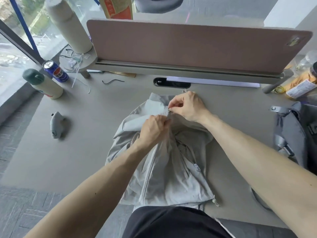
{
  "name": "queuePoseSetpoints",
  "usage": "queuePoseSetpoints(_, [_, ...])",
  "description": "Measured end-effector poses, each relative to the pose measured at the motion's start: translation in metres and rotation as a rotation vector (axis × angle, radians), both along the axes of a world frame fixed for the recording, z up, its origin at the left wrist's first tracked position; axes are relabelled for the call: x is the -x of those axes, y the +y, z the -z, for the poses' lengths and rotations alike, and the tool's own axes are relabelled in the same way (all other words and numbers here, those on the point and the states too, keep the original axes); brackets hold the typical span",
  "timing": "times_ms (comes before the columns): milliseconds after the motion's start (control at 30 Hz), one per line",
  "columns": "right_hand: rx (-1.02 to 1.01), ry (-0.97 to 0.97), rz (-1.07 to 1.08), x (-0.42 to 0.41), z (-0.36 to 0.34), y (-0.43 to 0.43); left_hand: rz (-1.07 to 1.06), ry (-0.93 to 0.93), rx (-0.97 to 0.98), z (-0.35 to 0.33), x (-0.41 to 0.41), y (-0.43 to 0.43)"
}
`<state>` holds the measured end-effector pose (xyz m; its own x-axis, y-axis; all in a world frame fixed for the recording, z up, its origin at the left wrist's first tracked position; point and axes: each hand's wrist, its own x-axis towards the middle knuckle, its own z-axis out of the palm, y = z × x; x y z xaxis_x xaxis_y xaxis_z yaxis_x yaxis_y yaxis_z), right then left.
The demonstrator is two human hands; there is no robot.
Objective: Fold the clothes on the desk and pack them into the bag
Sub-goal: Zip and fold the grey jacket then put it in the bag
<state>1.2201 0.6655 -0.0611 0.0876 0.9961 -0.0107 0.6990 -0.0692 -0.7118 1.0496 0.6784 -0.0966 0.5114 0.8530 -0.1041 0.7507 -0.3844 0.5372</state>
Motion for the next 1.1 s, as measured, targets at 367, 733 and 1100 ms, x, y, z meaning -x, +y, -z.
queuePoseSetpoints(367, [0.042, -0.063, 0.203, -0.019, 0.020, 0.021, 0.086, 0.110, 0.254, 0.034, 0.033, -0.018])
queuePoseSetpoints(733, [0.035, 0.030, 0.097, -0.010, 0.006, 0.017, -0.049, 0.043, -0.019, -0.003, 0.001, 0.034])
queuePoseSetpoints(1100, [-0.040, -0.020, 0.207, -0.012, 0.012, 0.008, 0.090, 0.078, 0.007, 0.003, -0.004, 0.013])
